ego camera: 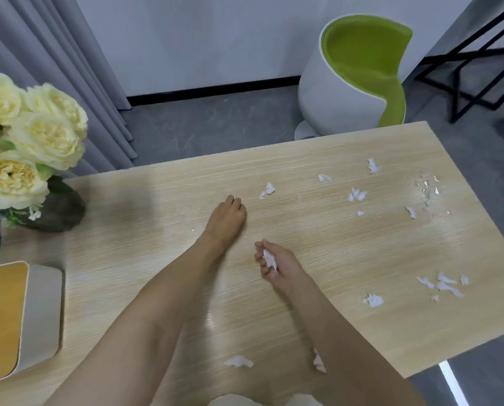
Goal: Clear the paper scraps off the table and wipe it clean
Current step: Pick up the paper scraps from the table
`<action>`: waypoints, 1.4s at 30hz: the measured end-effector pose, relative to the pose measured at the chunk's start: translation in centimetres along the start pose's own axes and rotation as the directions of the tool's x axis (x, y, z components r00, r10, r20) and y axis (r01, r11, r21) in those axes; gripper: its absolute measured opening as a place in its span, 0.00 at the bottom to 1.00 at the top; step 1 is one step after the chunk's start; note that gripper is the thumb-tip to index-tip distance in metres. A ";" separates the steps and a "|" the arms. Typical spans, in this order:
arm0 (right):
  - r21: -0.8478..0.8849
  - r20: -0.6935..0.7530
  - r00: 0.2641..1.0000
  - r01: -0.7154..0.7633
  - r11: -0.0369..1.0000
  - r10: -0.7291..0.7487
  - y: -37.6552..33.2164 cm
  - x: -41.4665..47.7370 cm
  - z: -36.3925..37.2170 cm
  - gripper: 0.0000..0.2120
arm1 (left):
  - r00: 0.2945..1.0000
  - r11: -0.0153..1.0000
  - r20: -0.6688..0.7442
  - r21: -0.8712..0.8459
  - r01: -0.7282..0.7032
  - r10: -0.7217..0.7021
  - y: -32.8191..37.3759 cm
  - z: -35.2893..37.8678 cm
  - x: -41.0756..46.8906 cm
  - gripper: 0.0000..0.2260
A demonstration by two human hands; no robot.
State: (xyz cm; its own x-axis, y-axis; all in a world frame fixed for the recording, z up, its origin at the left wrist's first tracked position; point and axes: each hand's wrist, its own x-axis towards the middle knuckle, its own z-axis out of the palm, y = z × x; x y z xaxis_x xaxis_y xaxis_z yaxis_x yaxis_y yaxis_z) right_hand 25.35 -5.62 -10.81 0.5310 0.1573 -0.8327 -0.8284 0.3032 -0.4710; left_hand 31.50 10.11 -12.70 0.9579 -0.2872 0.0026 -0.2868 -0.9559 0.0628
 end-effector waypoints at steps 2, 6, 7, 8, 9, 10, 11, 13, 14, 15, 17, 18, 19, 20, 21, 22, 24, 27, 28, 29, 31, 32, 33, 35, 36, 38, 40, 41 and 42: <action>0.017 -0.005 1.000 0.015 1.000 -0.015 -0.4 -0.2 -0.8 0.08 | 0.999 0.996 -0.040 -0.084 0.005 -0.008 -0.4 0.0 0.2 0.12; 0.060 -0.023 0.999 0.026 0.998 -0.025 -1.3 -0.6 -2.5 0.09 | 0.987 0.925 -0.117 -0.376 0.062 -0.113 2.5 -2.0 3.1 0.05; 0.067 -0.031 0.999 0.032 0.997 -0.030 -1.6 -0.7 -2.9 0.09 | 0.986 0.919 -0.129 -0.392 0.050 -0.109 3.7 -2.5 4.1 0.10; 0.074 -0.034 0.999 0.037 0.997 -0.035 -1.9 -0.7 -3.3 0.08 | 0.989 0.930 -0.113 -0.364 0.046 -0.093 4.5 -2.3 5.2 0.12; 0.081 -0.033 0.999 0.041 0.996 -0.039 -2.2 -0.8 -3.7 0.08 | 0.993 0.940 -0.086 -0.338 0.053 -0.087 5.2 -2.2 6.1 0.13; 0.084 -0.034 0.999 0.043 0.996 -0.040 -2.4 -0.8 -4.1 0.07 | 0.997 0.943 -0.008 -0.327 0.064 -0.071 5.8 -2.3 6.9 0.13; 0.083 -0.035 0.999 0.044 0.996 -0.041 -2.6 -0.8 -4.5 0.07 | 0.995 0.956 0.075 -0.284 0.077 -0.058 6.1 -1.7 7.4 0.17; 0.077 -0.030 0.999 0.043 0.996 -0.041 -2.8 -0.8 -5.4 0.07 | 0.988 0.971 0.101 -0.197 0.134 -0.116 6.6 -0.7 7.6 0.20; 0.078 -0.027 0.999 0.041 0.996 -0.039 -2.9 -0.7 -5.8 0.07 | 0.984 0.964 0.066 -0.203 0.173 -0.163 6.9 -0.3 7.3 0.18; 0.079 -0.023 0.999 0.037 0.996 -0.035 -3.0 -0.7 -6.2 0.07 | 0.986 0.969 0.043 -0.179 0.169 -0.164 7.2 0.2 6.9 0.16; 0.087 -0.017 1.000 0.026 0.996 -0.025 -3.2 -0.5 -7.0 0.08 | 0.985 0.969 -0.011 -0.181 0.167 -0.172 7.5 0.6 6.0 0.12; 0.084 -0.015 1.000 0.020 0.996 -0.019 -3.4 -0.4 -7.3 0.08 | 0.977 0.954 -0.063 -0.235 0.184 -0.204 7.5 0.7 5.6 0.10; 0.076 -0.011 1.000 0.013 0.997 -0.012 -3.7 -0.5 -7.4 0.08 | 0.952 0.898 -0.079 -0.364 0.248 -0.296 7.5 0.6 5.3 0.09; 0.063 -0.004 1.000 0.004 0.998 -0.004 -4.0 -0.6 -7.5 0.08 | 0.904 0.777 -0.046 -0.531 0.339 -0.426 7.8 -0.1 5.0 0.08; 0.047 0.004 1.000 -0.008 0.999 0.008 -4.4 -0.7 -7.5 0.07 | 0.823 0.560 0.062 -0.704 0.437 -0.565 8.3 -1.1 4.6 0.07; 0.032 0.014 1.000 -0.019 0.999 0.018 -4.7 -0.9 -7.4 0.07 | 0.738 0.277 0.207 -0.835 0.476 -0.643 9.1 -2.3 4.3 0.05; 0.016 0.045 0.998 -0.044 0.999 0.044 -5.6 -1.5 -7.5 0.09 | 0.647 -0.209 0.439 -0.891 0.403 -0.623 11.1 -4.4 3.2 0.04; 0.070 0.119 0.989 -0.093 0.993 0.084 -6.6 -1.8 -7.0 0.11 | 0.654 -0.263 0.464 -0.884 0.386 -0.597 13.0 -5.8 0.9 0.08; 0.080 0.157 0.983 -0.106 0.991 0.093 -6.8 -1.9 -6.9 0.12 | 0.650 -0.208 0.441 -0.890 0.405 -0.619 13.8 -6.0 0.1 0.09; 0.074 0.200 0.975 -0.115 0.991 0.098 -7.1 -2.1 -6.9 0.14 | 0.651 -0.124 0.400 -0.895 0.428 -0.645 14.7 -6.1 -0.5 0.09; 0.033 0.250 0.961 -0.134 0.990 0.122 -7.3 -2.4 -7.1 0.18 | 0.692 0.049 0.315 -0.891 0.451 -0.649 16.7 -6.2 -1.6 0.08; -0.003 0.257 0.955 -0.152 0.988 0.148 -7.3 -2.7 -7.2 0.18 | 0.722 0.111 0.294 -0.883 0.456 -0.626 17.7 -6.2 -2.2 0.07; -0.047 0.251 0.952 -0.169 0.984 0.175 -7.3 -2.9 -7.4 0.18 | 0.752 0.179 0.281 -0.867 0.466 -0.597 18.7 -6.2 -2.7 0.05; -0.107 0.239 0.949 -0.183 0.977 0.204 -7.2 -3.2 -7.7 0.16 | 0.787 0.383 0.210 -0.783 0.491 -0.580 20.0 -6.2 -3.7 0.03; -0.128 0.242 0.948 -0.182 0.975 0.209 -7.1 -3.3 -7.8 0.14 | 0.788 0.456 0.185 -0.729 0.511 -0.587 20.2 -6.3 -4.1 0.04; -0.151 0.243 0.949 -0.167 0.974 0.200 -7.1 -3.2 -7.8 0.12 | 0.755 0.404 0.235 -0.728 0.554 -0.612 20.4 -6.4 -5.0 0.06; -0.166 0.241 0.951 -0.158 0.973 0.195 -7.1 -2.9 -7.7 0.11 | 0.697 0.112 0.330 -0.854 0.507 -0.636 19.7 -6.8 -5.7 0.07; -0.173 0.239 0.951 -0.157 0.972 0.196 -7.1 -2.8 -7.8 0.10 | 0.659 -0.048 0.364 -0.894 0.446 -0.658 19.1 -7.0 -5.9 0.06; -0.188 0.238 0.951 -0.152 0.970 0.195 -7.2 -2.7 -7.8 0.10 | 0.599 -0.173 0.394 -0.903 0.393 -0.698 18.1 -6.9 -6.0 0.05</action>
State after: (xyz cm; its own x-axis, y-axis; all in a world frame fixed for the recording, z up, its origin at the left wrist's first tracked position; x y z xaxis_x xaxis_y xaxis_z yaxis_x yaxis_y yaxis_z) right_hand 28.51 -15.59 -7.41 0.3862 0.4328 -0.8146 -0.9180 0.0938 -0.3853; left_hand 20.65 -5.04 -4.67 0.7674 0.4709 -0.4351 0.4398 0.1072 0.8917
